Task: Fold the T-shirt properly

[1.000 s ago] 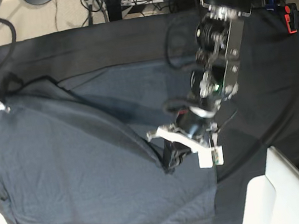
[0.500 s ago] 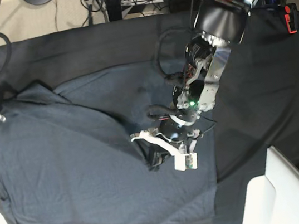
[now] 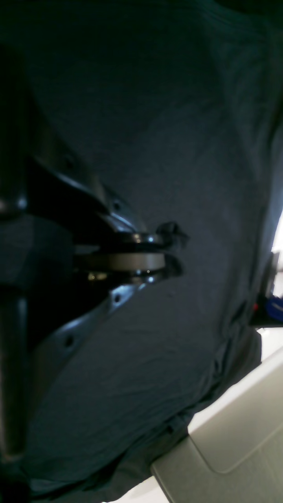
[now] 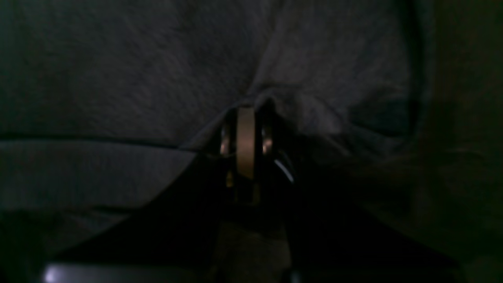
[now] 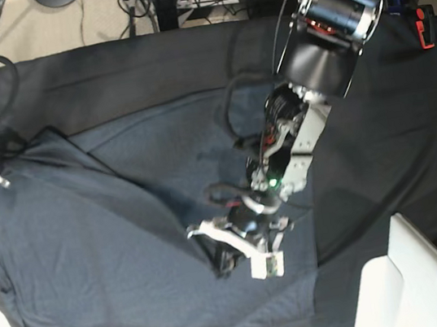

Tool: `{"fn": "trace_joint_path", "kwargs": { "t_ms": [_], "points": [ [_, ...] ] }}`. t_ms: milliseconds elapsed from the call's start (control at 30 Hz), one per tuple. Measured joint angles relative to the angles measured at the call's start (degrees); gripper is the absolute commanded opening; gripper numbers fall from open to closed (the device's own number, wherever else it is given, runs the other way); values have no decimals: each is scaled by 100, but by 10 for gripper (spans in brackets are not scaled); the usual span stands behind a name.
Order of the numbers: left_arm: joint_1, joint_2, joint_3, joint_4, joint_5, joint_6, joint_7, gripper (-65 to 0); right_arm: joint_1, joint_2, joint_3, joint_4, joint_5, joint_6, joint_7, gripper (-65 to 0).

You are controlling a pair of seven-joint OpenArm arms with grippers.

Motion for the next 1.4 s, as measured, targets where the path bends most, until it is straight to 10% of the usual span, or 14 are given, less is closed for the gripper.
{"fn": "trace_joint_path", "kwargs": {
  "t_ms": [233, 367, 600, 767, 967, 1100, 1400],
  "points": [
    [-260, 118, -4, -450, 2, 17, -37, -650, 59, 2, 0, -146, -2, 2, 37, -644],
    [-273, 225, -4, -785, -2, 0, -26, -650, 55, -2, 0, -146, -2, 4, 37, -492],
    [-334, 103, -66, -778, -37, 13, -11, -255, -501, -109, -2, 911, -35, 619, 245, -281],
    [81, -374, -61, 514, -87, -74, -11, -252, -1115, -197, 15, 2057, 33, 734, 584, -281],
    [1891, -1751, -61, 2743, -79, 0, -22, -252, -1552, -162, 835, 2186, 9, 750, 629, -276],
    [3171, -2402, -155, 3390, -61, -81, 66, -253, -1270, 28, 1320, 999, -17, 1818, 555, -278],
    [5023, -1539, -1652, 3567, -129, -37, 57, -248, -402, 476, 1563, -1019, 17, 2356, 756, -276]
  ]
}}
